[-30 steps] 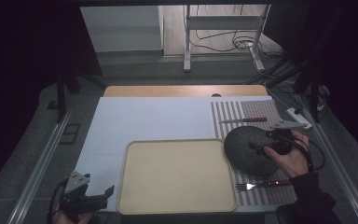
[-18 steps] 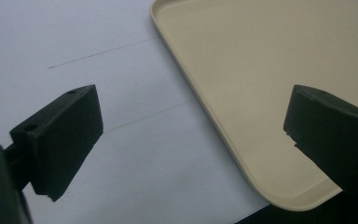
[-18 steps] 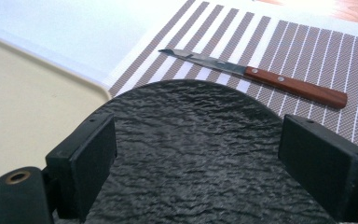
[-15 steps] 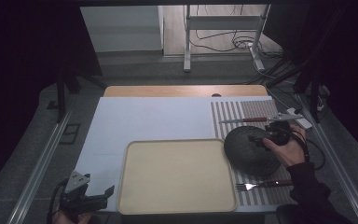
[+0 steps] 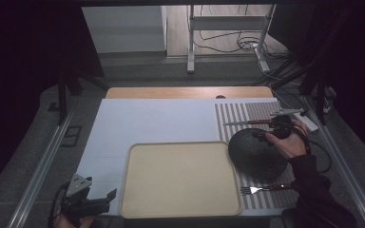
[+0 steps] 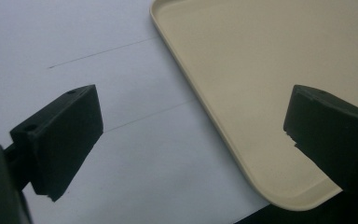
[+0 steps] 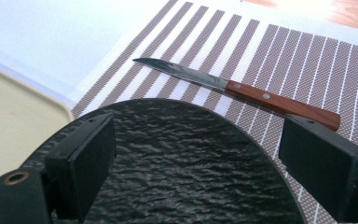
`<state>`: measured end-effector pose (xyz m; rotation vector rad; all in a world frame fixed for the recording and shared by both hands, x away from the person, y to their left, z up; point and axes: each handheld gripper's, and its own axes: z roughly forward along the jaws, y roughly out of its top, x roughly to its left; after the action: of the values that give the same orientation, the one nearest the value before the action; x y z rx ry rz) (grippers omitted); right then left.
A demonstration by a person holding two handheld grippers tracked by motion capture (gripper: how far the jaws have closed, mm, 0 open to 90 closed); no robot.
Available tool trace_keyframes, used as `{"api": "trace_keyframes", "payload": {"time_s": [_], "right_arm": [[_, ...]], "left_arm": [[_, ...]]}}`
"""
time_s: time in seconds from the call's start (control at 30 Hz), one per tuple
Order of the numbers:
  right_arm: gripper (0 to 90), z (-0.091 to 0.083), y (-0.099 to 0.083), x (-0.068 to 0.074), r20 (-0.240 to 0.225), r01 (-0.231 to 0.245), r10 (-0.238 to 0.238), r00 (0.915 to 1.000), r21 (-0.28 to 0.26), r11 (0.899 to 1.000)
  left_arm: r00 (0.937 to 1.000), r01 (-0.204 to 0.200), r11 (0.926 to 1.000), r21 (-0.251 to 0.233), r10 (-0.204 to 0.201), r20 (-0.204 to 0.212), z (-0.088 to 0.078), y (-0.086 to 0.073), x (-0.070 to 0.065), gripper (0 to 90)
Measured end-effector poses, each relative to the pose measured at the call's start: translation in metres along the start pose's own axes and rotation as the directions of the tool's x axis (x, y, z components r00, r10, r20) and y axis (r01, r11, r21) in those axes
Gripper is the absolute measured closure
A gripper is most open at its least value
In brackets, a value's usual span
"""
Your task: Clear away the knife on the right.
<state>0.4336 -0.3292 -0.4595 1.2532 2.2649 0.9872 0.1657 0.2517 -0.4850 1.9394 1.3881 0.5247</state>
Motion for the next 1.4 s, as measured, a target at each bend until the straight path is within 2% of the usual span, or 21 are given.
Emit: {"api": "trace_keyframes", "payload": {"time_s": [0.4, 0.77, 0.93, 1.07, 1.2, 1.4], "right_arm": [[11.7, 0.017, 0.012, -0.015, 0.015, -0.008, 0.007, 0.9999, 0.014, 1.0], [12.6, 0.034, 0.019, -0.03, 0.037, -0.048, 0.046, 0.9983, 0.047, 0.998], [16.7, 0.043, 0.022, -0.035, 0.031, -0.071, 0.07, 0.9971, 0.054, 0.996], [21.8, 0.048, 0.024, -0.038, 0.034, -0.075, 0.074, 0.9967, 0.054, 0.996], [32.2, 0.052, 0.029, -0.044, 0.053, -0.086, 0.083, 0.9951, 0.049, 0.995], [57.4, 0.058, 0.034, -0.054, 0.07, -0.083, 0.079, 0.9944, 0.055, 0.995]], "left_arm": [[1.0, 0.0, 1.0, 0.0, 0.0, -0.002, 0.0, 0.0, 0.0, 4.5], [1.0, 0.002, 1.0, 0.001, -0.002, -0.002, 0.0, 0.0, 0.0, 4.5], [1.0, 0.002, 1.0, 0.002, -0.002, -0.002, 0.0, 0.0, 0.0, 4.5], [1.0, 0.003, 1.0, 0.002, -0.003, -0.002, 0.0, 0.0, 0.0, 4.5], [1.0, 0.002, 1.0, 0.003, -0.002, -0.002, 0.0, 0.0, 0.0, 4.5], [1.0, 0.004, 1.0, 0.004, -0.004, -0.002, 0.0, 0.0, 0.0, 4.5]]}}
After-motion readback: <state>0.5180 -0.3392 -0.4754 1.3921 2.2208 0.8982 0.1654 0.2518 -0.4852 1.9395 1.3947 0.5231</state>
